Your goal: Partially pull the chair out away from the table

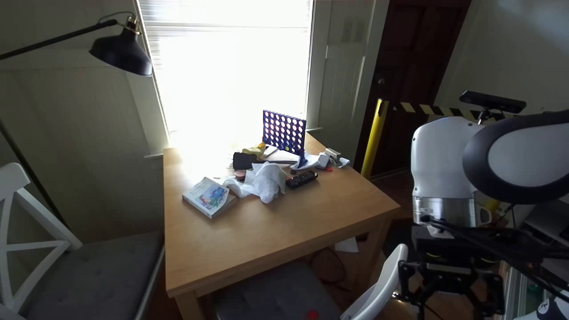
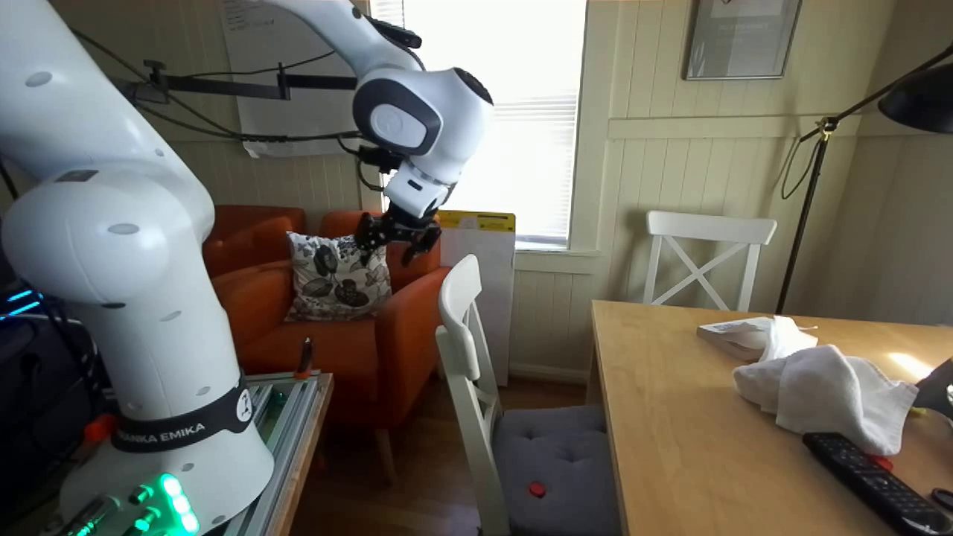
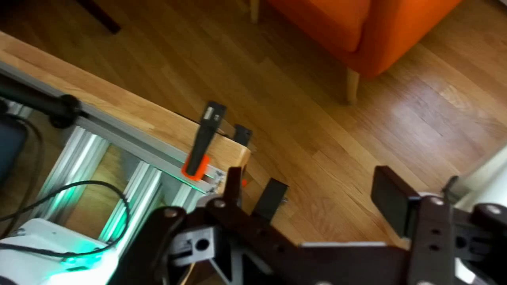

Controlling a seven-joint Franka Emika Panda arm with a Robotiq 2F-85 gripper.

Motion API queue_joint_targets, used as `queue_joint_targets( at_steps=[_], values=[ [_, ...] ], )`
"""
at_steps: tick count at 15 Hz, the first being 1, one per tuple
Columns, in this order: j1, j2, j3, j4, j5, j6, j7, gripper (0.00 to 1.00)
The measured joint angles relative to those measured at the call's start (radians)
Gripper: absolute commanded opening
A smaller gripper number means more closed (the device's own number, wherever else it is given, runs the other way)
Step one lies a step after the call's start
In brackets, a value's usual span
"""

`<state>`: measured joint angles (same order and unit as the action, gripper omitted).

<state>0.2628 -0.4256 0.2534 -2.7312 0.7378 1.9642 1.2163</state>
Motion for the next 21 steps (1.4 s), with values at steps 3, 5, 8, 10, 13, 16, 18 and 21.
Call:
queue_joint_targets(
  at_steps=[3, 5, 8, 10, 13, 16, 18, 21],
  values=[
    [0.002, -0.088, 0.012, 0.002, -0.058, -0.116, -0.008, 1.00],
    [-0.002, -0.138, 0.016, 0.003, -0.097, -0.120, -0.008, 1.00],
    [-0.029, -0.204, 0.016, 0.011, -0.160, -0.096, -0.010, 1.00],
    [-0.058, -0.247, 0.014, 0.018, -0.203, -0.059, -0.017, 1.00],
    [-0.108, -0.299, -0.001, 0.031, -0.276, 0.009, -0.054, 1.00],
    [-0.173, -0.328, -0.010, 0.039, -0.383, 0.086, -0.100, 1.00],
    [-0.220, -0.329, -0.011, 0.037, -0.460, 0.156, -0.129, 1.00],
    [-0.255, -0.327, -0.011, 0.036, -0.495, 0.201, -0.154, 1.00]
  ],
)
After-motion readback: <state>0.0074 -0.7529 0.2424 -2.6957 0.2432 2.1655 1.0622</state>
